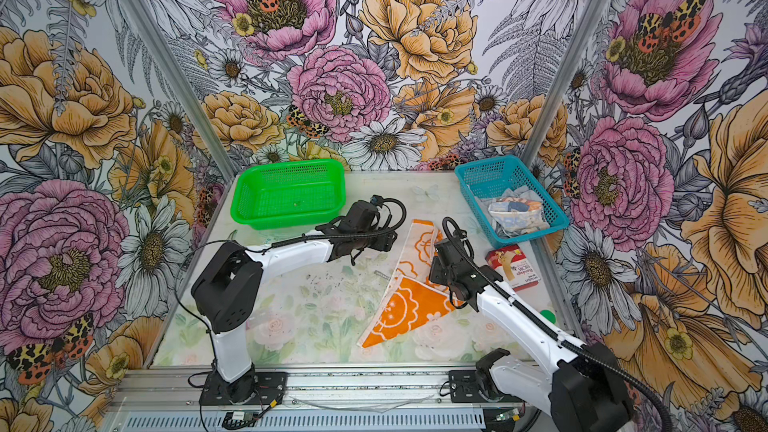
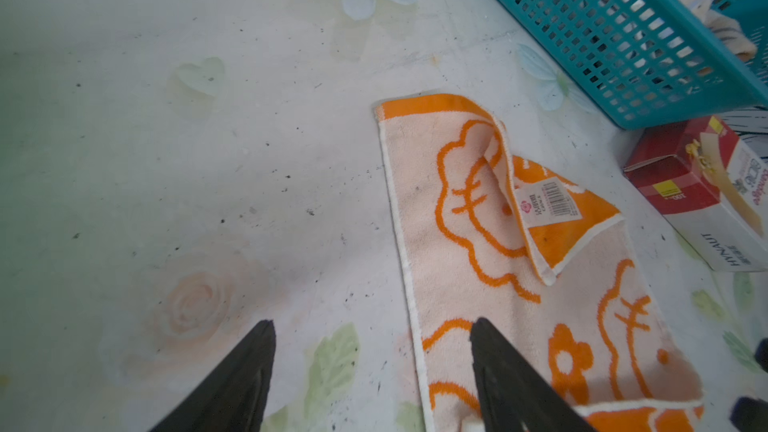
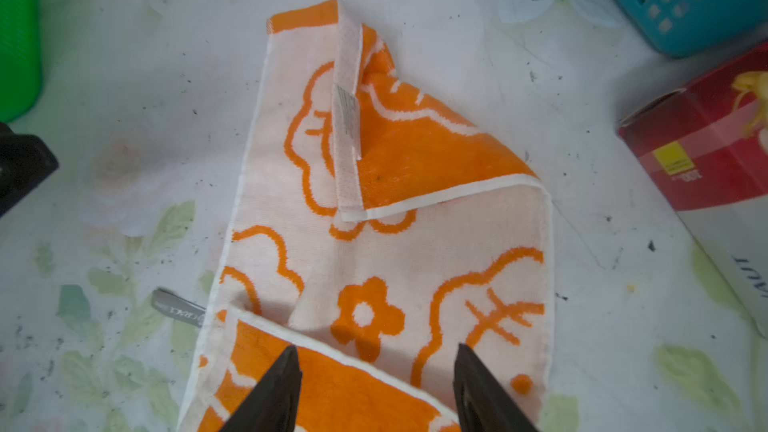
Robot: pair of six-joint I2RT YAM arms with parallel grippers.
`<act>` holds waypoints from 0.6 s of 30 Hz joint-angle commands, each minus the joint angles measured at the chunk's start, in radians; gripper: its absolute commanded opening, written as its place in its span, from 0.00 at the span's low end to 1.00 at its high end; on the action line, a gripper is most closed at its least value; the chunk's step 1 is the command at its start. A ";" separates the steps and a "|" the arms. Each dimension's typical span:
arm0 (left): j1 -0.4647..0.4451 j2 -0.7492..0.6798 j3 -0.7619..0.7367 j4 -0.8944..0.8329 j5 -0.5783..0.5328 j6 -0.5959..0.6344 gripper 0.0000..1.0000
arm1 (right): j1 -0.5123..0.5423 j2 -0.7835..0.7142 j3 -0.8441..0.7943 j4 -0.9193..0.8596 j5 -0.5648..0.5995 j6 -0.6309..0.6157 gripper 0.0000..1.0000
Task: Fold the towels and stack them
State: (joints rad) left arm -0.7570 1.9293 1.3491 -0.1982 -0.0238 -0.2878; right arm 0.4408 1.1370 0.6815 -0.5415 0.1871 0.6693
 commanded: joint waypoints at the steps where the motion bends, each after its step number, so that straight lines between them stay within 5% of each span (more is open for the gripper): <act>1: -0.012 0.060 0.044 0.023 0.021 0.003 0.75 | -0.020 0.070 -0.001 0.056 0.001 -0.095 0.59; 18: 0.030 0.197 0.159 0.055 0.044 -0.002 0.71 | -0.058 0.414 0.161 0.213 -0.055 -0.171 0.55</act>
State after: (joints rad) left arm -0.7372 2.0960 1.4757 -0.1741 -0.0051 -0.2882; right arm 0.3908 1.5185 0.8036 -0.3687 0.1352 0.5163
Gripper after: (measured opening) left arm 0.711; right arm 0.554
